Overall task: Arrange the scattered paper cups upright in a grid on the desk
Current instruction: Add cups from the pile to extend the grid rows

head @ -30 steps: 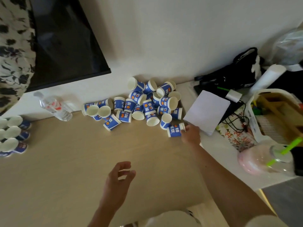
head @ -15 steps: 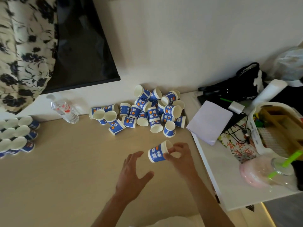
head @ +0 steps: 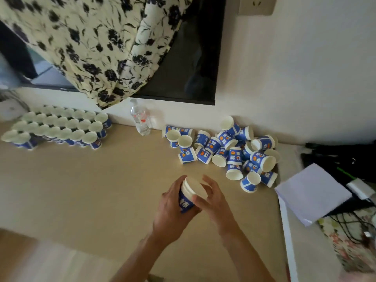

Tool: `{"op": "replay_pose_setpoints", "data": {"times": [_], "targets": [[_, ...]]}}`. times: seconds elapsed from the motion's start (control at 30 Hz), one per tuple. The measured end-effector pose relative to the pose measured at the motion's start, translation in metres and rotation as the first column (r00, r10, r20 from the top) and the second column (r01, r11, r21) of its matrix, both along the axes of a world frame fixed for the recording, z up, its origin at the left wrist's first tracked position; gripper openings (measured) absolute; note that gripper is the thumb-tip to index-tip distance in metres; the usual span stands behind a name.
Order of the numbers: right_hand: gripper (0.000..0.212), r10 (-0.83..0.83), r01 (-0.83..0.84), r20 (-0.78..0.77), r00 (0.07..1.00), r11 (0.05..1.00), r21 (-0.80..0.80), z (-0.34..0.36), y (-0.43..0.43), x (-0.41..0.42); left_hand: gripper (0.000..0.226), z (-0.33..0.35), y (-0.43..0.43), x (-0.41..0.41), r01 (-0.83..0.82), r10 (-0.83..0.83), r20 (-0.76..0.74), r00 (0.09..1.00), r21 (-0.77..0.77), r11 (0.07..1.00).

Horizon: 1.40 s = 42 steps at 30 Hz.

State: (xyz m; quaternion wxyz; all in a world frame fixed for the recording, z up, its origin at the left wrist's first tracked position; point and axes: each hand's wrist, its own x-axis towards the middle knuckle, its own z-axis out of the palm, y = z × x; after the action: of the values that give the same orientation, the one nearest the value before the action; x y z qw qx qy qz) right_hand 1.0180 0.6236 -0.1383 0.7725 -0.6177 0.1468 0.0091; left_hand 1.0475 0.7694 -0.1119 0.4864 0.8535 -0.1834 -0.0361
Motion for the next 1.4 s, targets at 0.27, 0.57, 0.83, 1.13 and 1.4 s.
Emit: {"op": "replay_pose_setpoints", "data": {"times": [0.27,0.57,0.83,1.13,1.4], "targets": [[0.083,0.033,-0.027,0.091,0.995,0.997,-0.068,0.007,0.064,0.024,0.067,0.009,0.066,0.005,-0.100,0.097,-0.045,0.994,-0.053,0.994],[0.100,-0.185,0.194,-0.059,0.981,0.939,0.284,0.040,0.172,0.037,0.061,0.006,0.194,0.008,-0.332,0.317,-0.155,0.936,-0.084,0.939],[0.098,-0.075,0.110,-0.117,0.990,0.941,0.319,0.025,0.323,0.042,0.047,0.001,0.345,0.006,-0.559,0.524,-0.202,0.828,-0.204,0.804],[0.041,-0.011,0.061,-0.143,0.990,0.935,0.350,0.014,0.430,0.064,0.054,-0.006,0.469,0.006,-0.704,0.682,-0.181,0.709,-0.234,0.670],[0.050,0.014,0.025,-0.126,0.992,0.953,0.302,-0.003,0.480,0.114,0.057,-0.011,0.512,0.062,-0.693,0.666,-0.193,0.721,-0.249,0.677]]}}
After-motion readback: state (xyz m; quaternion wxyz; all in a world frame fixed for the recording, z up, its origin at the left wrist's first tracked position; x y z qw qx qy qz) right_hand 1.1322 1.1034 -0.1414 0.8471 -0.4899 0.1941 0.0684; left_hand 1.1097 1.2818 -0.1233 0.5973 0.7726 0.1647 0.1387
